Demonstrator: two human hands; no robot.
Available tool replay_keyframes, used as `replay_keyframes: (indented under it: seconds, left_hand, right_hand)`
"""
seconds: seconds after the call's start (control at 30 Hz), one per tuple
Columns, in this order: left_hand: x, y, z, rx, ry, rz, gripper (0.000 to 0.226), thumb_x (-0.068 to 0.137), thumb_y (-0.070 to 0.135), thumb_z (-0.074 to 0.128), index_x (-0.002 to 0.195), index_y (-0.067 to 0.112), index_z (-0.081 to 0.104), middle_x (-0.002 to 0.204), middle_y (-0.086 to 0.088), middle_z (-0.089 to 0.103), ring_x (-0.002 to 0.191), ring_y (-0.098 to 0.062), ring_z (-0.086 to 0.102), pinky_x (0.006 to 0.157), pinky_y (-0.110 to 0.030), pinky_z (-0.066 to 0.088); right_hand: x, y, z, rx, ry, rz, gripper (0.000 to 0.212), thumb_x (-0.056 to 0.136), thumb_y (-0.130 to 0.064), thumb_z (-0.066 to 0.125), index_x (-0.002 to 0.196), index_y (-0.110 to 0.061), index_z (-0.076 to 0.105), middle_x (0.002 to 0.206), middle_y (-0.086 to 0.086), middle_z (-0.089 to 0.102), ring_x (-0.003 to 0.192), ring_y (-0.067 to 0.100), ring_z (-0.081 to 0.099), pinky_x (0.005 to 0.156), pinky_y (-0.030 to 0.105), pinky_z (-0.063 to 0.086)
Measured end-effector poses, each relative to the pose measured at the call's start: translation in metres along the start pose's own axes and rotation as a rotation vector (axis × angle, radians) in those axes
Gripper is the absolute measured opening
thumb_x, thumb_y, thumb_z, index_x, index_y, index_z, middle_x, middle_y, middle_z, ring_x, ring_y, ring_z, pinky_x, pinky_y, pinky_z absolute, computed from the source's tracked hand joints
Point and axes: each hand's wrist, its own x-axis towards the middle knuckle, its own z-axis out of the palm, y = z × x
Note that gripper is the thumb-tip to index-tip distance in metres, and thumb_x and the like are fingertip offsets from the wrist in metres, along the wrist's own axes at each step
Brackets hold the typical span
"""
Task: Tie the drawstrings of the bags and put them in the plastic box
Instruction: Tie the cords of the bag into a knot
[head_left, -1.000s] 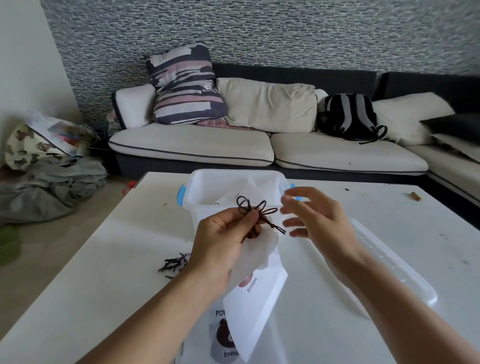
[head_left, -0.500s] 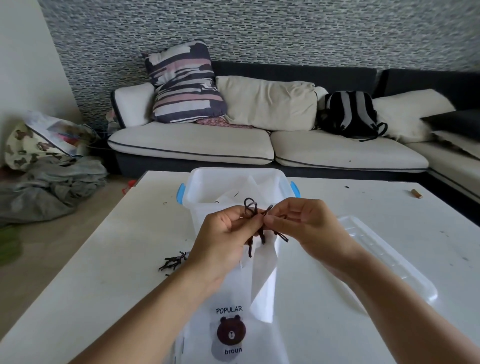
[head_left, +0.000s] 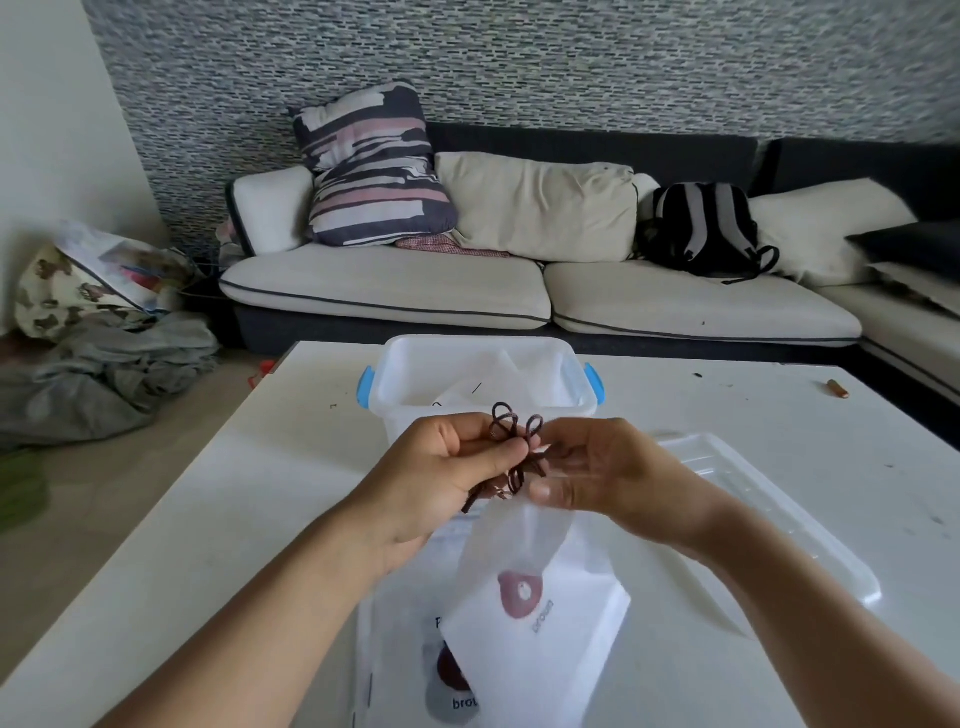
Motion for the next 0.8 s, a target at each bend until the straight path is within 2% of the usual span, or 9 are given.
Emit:
replay_keyframes:
  seconds: [0.07,0.13,0.2,0.3,0.4,0.47,0.53,0.67,0.8]
  left_hand:
    - [0.002,-0.003,-0.004,0.106,0.069,0.048,0.009,0.090,0.007,0.068,0.095,0.007,0.076,0.091,-0.006,0.078,0.084,-0.013,0.072,0.082,-0.025,0.057]
    - [0.004,-0.007,-0.005,0.204,0.137,0.093,0.008,0.089,0.009,0.072,0.094,0.010,0.078,0.091,-0.004,0.079,0.090,-0.018,0.074,0.091,-0.032,0.054]
    - [0.004,-0.010,-0.002,0.227,0.183,0.115,0.009,0.088,0.010,0.073,0.095,0.011,0.079,0.090,-0.002,0.079,0.091,-0.020,0.075,0.089,-0.032,0.055]
    - [0.003,-0.013,0.001,0.216,0.178,0.120,0.010,0.089,0.008,0.072,0.095,0.010,0.079,0.089,-0.004,0.079,0.089,-0.019,0.075,0.087,-0.030,0.056]
    - [0.004,-0.013,0.001,0.152,0.168,0.110,0.009,0.090,0.010,0.071,0.093,0.012,0.079,0.091,-0.007,0.079,0.093,-0.024,0.074,0.091,-0.034,0.055]
    - [0.005,-0.013,0.000,0.125,0.187,0.120,0.009,0.089,0.011,0.072,0.091,0.015,0.080,0.091,-0.009,0.078,0.088,-0.021,0.072,0.090,-0.034,0.054]
    - [0.006,-0.013,0.000,0.115,0.207,0.131,0.009,0.088,0.011,0.073,0.092,0.014,0.080,0.091,-0.008,0.078,0.085,-0.018,0.070,0.088,-0.033,0.054]
    - [0.006,-0.015,0.003,0.080,0.218,0.147,0.008,0.088,0.007,0.073,0.091,0.010,0.079,0.090,-0.006,0.079,0.087,-0.016,0.073,0.089,-0.030,0.054]
    - [0.006,-0.016,0.007,0.084,0.197,0.175,0.007,0.088,0.009,0.073,0.090,0.010,0.079,0.090,-0.005,0.079,0.088,-0.016,0.074,0.087,-0.027,0.056]
  right_hand:
    - [0.000,-0.003,0.003,-0.097,0.122,-0.006,0.016,0.079,-0.015,0.084,0.093,-0.010,0.077,0.086,0.008,0.077,0.078,0.010,0.068,0.074,0.023,0.051]
    - [0.000,-0.003,0.007,-0.203,0.231,0.020,0.019,0.074,-0.028,0.088,0.077,-0.012,0.078,0.075,0.016,0.072,0.063,0.013,0.055,0.063,0.029,0.044]
    - [0.000,-0.004,0.012,-0.267,0.249,0.042,0.030,0.071,-0.037,0.089,0.068,-0.011,0.074,0.062,0.015,0.065,0.054,0.012,0.044,0.056,0.027,0.036]
    - [-0.003,-0.007,0.020,-0.259,0.226,0.051,0.025,0.076,-0.032,0.086,0.068,-0.013,0.074,0.049,-0.006,0.057,0.046,0.005,0.041,0.050,0.016,0.033]
    - [-0.004,-0.010,0.019,-0.111,0.254,-0.007,0.013,0.078,-0.023,0.084,0.080,-0.011,0.079,0.070,-0.005,0.074,0.062,0.007,0.063,0.062,0.017,0.047]
    - [-0.005,-0.012,0.015,-0.006,0.262,0.015,0.014,0.080,-0.023,0.083,0.084,-0.010,0.080,0.081,0.006,0.077,0.074,0.019,0.071,0.071,0.027,0.052]
    - [-0.005,-0.013,0.011,0.085,0.224,0.058,0.015,0.080,-0.020,0.083,0.086,-0.007,0.079,0.085,0.014,0.077,0.080,0.029,0.072,0.080,0.038,0.053]
    - [-0.004,-0.012,0.010,0.169,0.180,0.087,0.015,0.074,-0.007,0.084,0.088,-0.003,0.079,0.089,0.016,0.076,0.085,0.028,0.071,0.086,0.043,0.054]
    - [-0.002,-0.010,0.017,0.227,0.162,0.091,0.031,0.073,-0.015,0.085,0.098,0.002,0.077,0.101,0.022,0.075,0.103,0.039,0.070,0.099,0.049,0.052]
